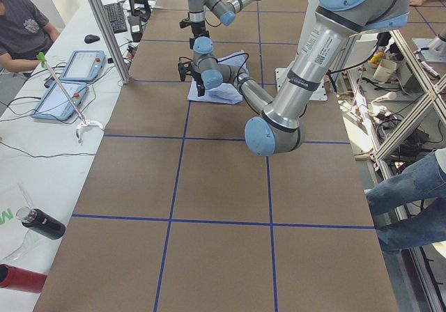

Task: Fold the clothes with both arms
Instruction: 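Press down the folded shirt with the right gripper while the left arm withdraws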

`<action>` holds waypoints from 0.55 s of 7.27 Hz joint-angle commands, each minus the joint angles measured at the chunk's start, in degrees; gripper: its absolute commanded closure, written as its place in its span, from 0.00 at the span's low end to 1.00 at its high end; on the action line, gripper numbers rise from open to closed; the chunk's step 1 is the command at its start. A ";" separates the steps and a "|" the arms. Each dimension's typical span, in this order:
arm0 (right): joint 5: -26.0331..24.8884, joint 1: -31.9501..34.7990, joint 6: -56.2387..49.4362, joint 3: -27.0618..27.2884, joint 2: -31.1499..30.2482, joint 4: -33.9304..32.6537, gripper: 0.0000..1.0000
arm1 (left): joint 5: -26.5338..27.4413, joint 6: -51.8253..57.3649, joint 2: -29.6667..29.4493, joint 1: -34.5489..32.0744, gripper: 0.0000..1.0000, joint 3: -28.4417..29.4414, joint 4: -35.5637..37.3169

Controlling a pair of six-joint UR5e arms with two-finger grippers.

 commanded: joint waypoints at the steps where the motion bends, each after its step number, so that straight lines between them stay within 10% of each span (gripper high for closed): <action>1: -2.63 -4.72 -0.13 1.12 0.41 0.28 0.00 | -0.27 7.14 2.34 -2.28 0.01 -1.58 0.23; 4: -13.16 -12.90 -4.83 0.86 2.52 0.02 0.00 | -3.68 16.50 5.86 -6.16 0.01 -2.11 0.05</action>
